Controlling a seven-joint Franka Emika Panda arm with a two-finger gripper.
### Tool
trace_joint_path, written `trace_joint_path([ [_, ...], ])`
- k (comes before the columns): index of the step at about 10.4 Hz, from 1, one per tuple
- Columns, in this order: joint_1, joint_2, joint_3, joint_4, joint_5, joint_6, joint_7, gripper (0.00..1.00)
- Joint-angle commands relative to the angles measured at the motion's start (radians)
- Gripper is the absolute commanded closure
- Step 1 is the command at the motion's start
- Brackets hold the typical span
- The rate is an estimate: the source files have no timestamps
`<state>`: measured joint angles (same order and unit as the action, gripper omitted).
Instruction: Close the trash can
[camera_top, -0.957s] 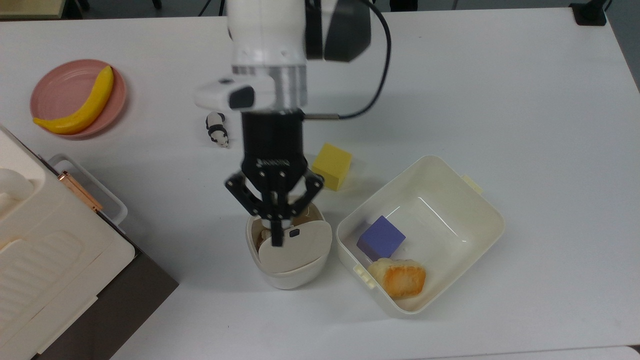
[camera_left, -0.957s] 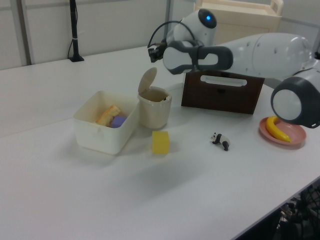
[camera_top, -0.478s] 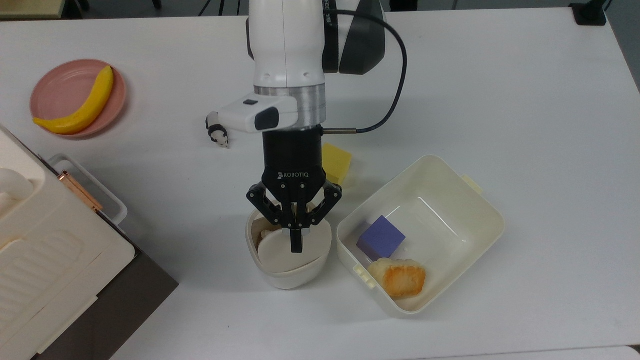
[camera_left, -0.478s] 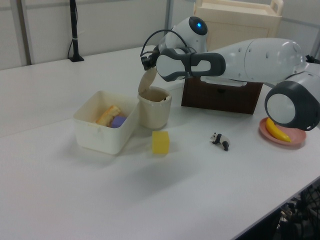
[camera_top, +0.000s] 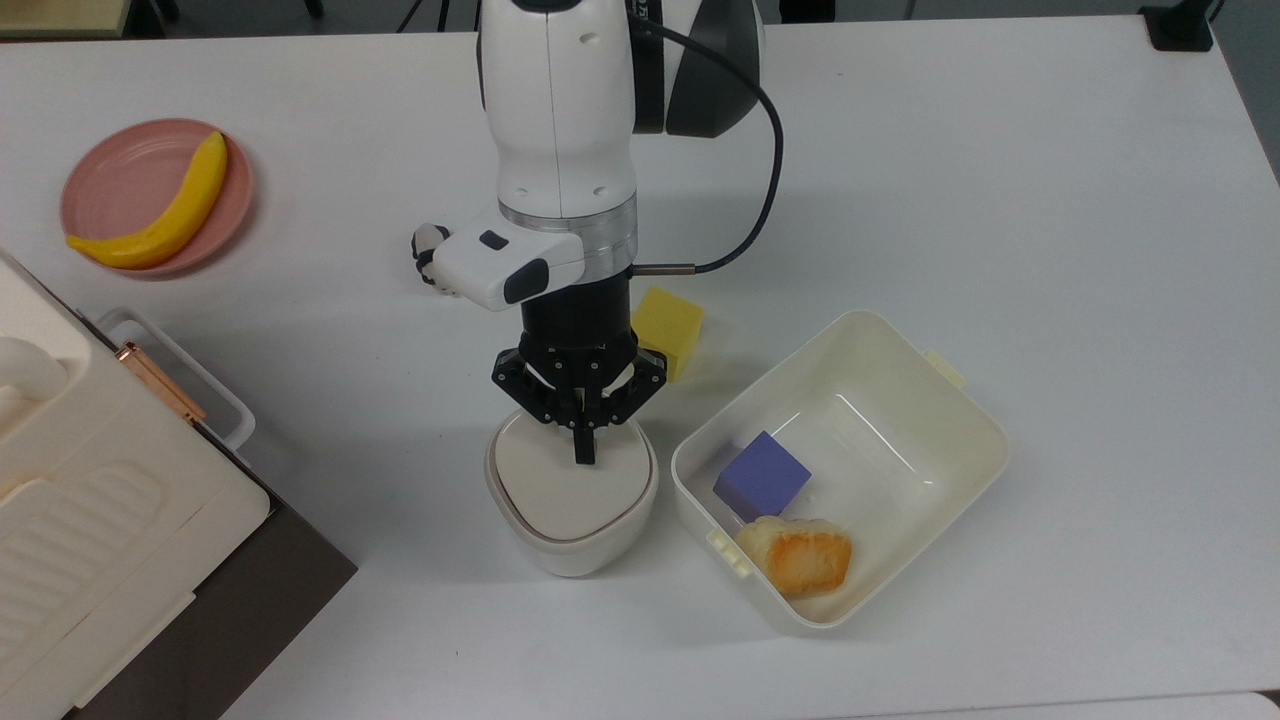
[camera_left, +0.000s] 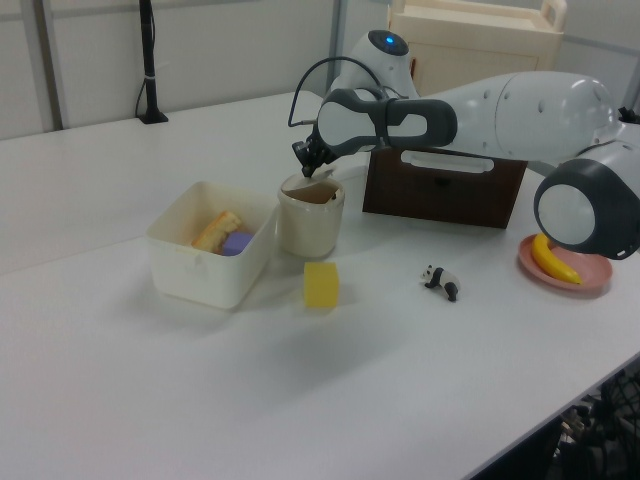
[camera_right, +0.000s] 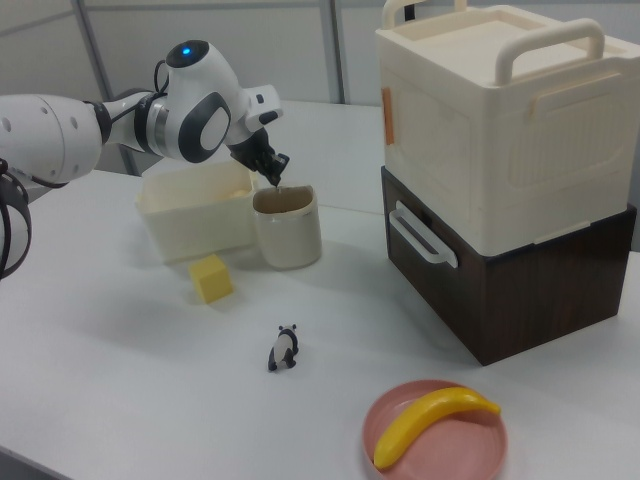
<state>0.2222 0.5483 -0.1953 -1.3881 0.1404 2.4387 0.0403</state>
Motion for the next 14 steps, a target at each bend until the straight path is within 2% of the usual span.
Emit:
trace_joint_path([
  [1,-0.006,-0.009,-0.007,-0.069,0.007,-0.04,-0.074,1.0],
  [5,0.002,0.012,-0.007,-0.121,-0.01,-0.035,-0.074,1.0],
  [6,0.002,-0.002,-0.007,-0.112,-0.004,-0.04,-0.066,1.0],
  [8,-0.003,-0.097,-0.006,-0.12,0.007,-0.085,-0.062,0.99],
  [9,-0.006,-0.14,-0.006,-0.114,0.008,-0.201,-0.044,0.77],
  [11,-0.001,-0.224,-0.009,-0.114,-0.007,-0.431,0.031,0.0],
  [14,0.009,-0.309,-0.004,-0.112,-0.111,-0.709,0.035,0.0],
])
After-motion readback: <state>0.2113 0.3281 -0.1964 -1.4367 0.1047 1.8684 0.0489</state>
